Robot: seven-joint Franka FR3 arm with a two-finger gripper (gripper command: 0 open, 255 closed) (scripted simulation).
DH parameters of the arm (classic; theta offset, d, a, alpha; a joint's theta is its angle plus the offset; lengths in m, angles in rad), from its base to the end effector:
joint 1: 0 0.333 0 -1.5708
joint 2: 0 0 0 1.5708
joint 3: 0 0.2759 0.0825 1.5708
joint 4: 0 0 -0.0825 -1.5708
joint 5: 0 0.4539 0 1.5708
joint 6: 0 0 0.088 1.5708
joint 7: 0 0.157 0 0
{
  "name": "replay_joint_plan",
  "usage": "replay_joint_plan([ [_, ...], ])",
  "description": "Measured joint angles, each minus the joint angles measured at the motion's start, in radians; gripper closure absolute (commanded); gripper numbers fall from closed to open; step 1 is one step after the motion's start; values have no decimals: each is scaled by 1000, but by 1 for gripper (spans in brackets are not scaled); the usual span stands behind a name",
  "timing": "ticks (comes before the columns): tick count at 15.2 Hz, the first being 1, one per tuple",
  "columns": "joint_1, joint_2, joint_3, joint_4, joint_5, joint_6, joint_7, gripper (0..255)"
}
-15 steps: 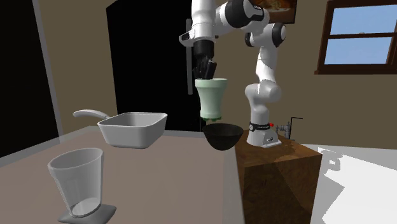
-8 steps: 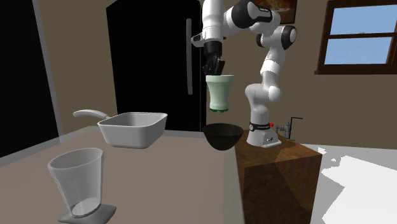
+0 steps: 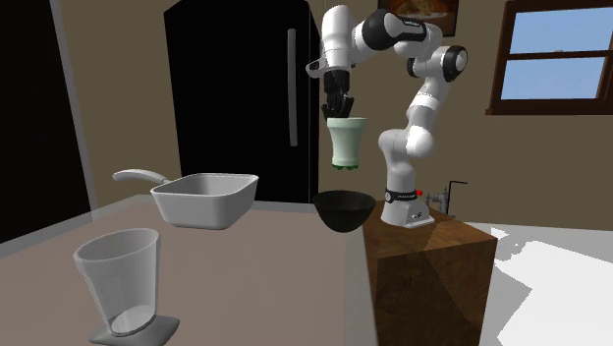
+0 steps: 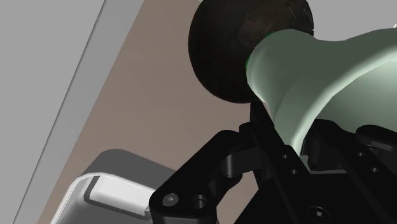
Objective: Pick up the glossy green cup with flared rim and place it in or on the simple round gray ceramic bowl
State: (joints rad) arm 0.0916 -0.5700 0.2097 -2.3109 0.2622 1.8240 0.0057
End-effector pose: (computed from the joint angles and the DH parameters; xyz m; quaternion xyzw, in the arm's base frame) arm 0.4545 0.1753 0.4600 -0.9912 -0.1050 -0.0276 0.0762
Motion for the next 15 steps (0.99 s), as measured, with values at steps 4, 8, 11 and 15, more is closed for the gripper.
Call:
replay_joint_plan([
  [4, 2, 0, 5, -54, 7, 53, -9, 255],
  [8, 6, -1, 11, -110, 15, 107, -17, 255],
  [11, 7, 7, 16, -142, 20, 147, -23, 255],
  [15, 11, 19, 24, -186, 29, 203, -29, 255],
])
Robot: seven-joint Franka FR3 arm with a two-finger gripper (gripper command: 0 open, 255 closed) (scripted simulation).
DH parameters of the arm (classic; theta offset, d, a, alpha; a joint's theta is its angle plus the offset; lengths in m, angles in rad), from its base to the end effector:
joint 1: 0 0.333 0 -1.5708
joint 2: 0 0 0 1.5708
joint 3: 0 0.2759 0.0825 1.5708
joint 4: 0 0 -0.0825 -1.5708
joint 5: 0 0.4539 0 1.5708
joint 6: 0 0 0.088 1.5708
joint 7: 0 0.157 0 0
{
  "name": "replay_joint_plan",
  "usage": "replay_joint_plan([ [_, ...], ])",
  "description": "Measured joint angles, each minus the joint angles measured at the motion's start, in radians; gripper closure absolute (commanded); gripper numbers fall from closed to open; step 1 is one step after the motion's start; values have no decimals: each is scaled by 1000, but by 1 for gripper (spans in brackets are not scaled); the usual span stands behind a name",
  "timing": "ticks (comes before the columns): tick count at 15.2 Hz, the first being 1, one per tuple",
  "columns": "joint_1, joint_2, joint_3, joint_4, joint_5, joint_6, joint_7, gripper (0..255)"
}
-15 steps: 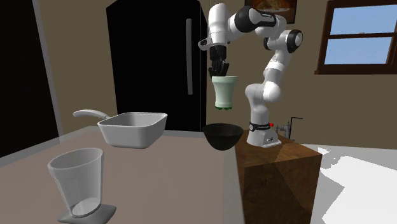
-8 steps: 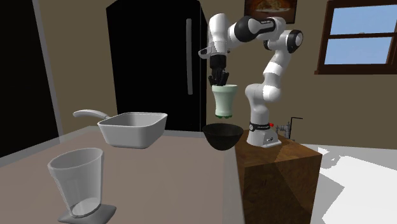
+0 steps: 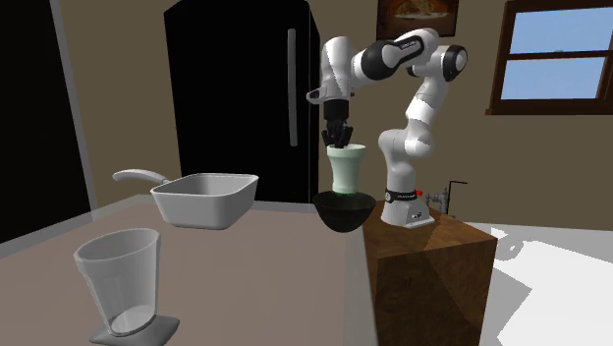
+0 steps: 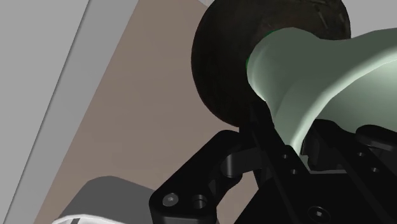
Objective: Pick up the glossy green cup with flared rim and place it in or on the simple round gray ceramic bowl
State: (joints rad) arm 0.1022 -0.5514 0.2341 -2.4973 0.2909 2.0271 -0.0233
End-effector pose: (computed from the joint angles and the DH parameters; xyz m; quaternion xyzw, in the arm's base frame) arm 0.4489 0.1754 0.3666 -0.9912 -0.1050 -0.0273 0.0763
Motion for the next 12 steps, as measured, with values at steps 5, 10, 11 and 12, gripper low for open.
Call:
replay_joint_plan([
  [5, 1, 9, 2, -28, 4, 36, -8, 255],
  [10, 1, 9, 3, -29, 5, 38, -8, 0],
  [11, 1, 9, 3, -29, 5, 38, -8, 0],
  [12, 1, 9, 3, -29, 5, 38, -8, 0],
])
